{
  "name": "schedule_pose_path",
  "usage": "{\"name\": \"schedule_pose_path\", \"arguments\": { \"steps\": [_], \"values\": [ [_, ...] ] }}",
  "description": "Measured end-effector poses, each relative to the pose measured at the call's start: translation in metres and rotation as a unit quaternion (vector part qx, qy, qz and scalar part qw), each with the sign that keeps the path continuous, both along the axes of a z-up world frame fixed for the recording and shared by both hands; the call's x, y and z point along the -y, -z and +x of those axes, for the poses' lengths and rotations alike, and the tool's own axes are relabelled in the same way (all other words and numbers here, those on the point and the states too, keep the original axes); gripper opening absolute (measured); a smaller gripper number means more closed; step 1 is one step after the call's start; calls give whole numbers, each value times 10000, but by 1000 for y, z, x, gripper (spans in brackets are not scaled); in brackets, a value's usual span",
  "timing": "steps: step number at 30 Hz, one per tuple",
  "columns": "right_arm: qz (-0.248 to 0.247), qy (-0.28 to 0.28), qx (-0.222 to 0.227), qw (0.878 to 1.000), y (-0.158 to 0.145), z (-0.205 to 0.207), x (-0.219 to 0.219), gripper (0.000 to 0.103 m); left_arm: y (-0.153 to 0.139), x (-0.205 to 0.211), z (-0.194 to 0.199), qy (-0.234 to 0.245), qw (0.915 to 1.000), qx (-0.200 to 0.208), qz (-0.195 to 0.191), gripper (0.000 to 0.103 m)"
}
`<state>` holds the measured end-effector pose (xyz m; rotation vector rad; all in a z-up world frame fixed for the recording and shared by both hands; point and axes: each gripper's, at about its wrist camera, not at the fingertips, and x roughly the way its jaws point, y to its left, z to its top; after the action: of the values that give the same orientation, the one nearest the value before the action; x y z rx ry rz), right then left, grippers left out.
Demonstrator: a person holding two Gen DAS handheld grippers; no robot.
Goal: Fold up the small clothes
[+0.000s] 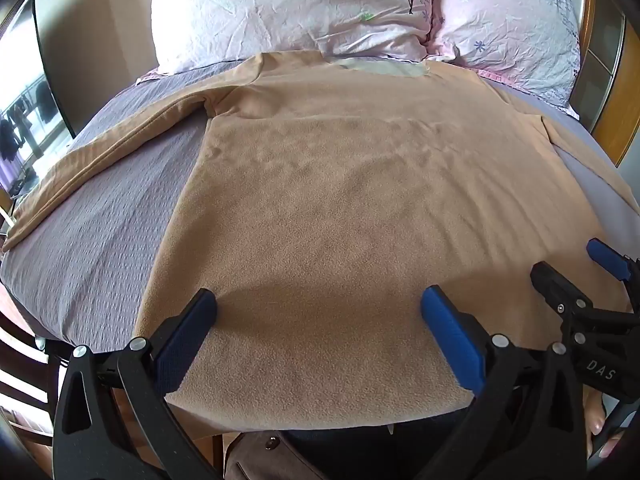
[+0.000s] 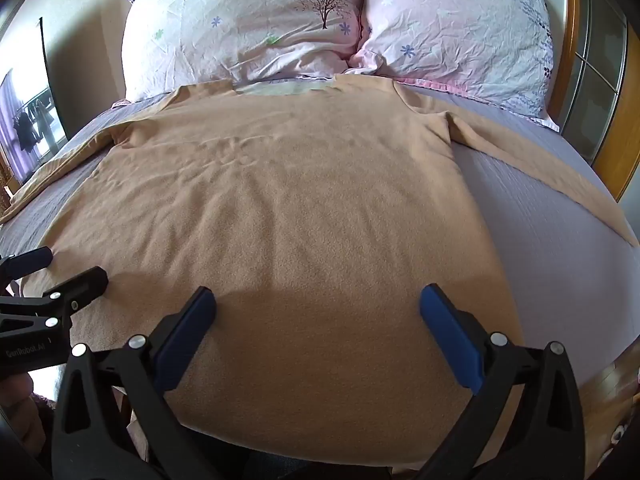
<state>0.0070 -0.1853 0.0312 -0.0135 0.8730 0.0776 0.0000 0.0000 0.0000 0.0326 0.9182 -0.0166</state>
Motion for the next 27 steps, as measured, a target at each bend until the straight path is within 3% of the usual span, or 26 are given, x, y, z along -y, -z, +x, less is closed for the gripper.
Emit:
{"name": "schedule_pose_path", "arguments": {
  "steps": [27],
  "values": [
    [0, 1, 4, 10000, 0, -1, 1, 101, 0, 0, 0, 1, 10000, 5, 5, 102]
  ]
}}
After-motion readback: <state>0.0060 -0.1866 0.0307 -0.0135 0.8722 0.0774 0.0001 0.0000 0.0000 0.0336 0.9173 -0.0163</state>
